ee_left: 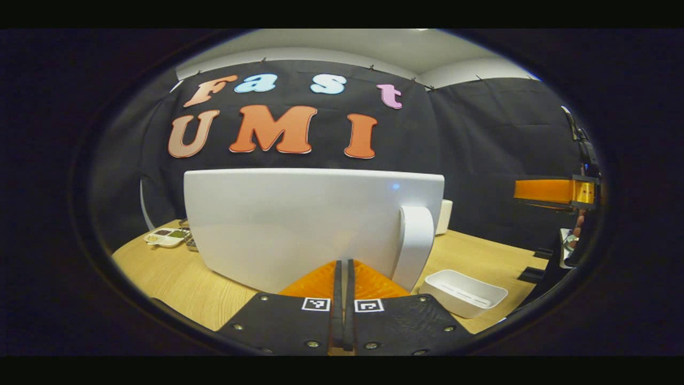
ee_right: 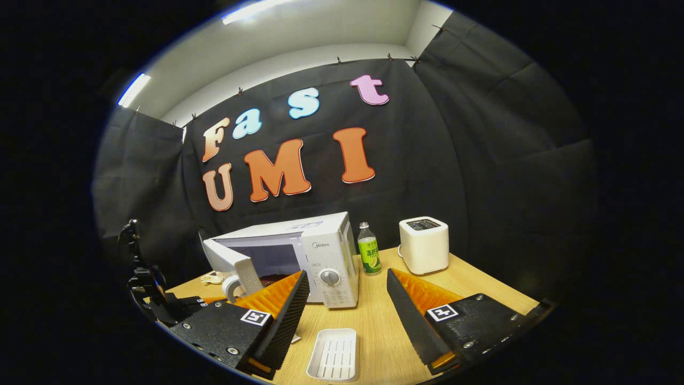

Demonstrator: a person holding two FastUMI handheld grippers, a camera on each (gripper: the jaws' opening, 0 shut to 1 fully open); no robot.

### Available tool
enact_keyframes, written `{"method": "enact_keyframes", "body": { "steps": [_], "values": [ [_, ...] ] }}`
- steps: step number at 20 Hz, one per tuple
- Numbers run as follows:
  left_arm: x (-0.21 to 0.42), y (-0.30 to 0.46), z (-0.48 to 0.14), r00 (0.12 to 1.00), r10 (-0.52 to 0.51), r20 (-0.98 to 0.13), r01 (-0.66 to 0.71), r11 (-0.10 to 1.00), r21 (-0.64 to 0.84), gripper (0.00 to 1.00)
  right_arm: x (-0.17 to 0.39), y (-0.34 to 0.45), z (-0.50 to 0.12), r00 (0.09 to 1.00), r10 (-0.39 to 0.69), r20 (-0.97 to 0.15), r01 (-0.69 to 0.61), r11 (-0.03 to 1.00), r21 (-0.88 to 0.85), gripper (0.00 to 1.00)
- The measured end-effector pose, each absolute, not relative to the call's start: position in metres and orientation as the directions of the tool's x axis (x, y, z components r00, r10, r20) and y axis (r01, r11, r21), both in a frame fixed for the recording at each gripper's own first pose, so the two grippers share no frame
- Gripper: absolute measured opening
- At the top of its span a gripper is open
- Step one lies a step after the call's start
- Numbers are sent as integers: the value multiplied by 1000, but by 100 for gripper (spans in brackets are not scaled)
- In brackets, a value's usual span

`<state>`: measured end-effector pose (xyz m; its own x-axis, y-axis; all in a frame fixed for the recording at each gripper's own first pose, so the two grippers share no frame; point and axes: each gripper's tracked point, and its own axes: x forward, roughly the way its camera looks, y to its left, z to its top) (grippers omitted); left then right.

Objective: Open the microwave oven with the left hand, put the food in, and close the microwave oven.

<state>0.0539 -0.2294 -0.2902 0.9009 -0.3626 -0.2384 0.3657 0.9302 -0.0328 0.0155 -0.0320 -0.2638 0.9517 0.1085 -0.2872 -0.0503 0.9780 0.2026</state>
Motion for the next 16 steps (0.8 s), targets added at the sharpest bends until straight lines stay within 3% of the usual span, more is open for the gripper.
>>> {"method": "enact_keyframes", "body": {
  "steps": [16],
  "values": [
    [158,-277,-316,949,-185,-254,203,978,46,1,18,-73,-279,959,40,-282,-19,997,78,94]
  ]
}}
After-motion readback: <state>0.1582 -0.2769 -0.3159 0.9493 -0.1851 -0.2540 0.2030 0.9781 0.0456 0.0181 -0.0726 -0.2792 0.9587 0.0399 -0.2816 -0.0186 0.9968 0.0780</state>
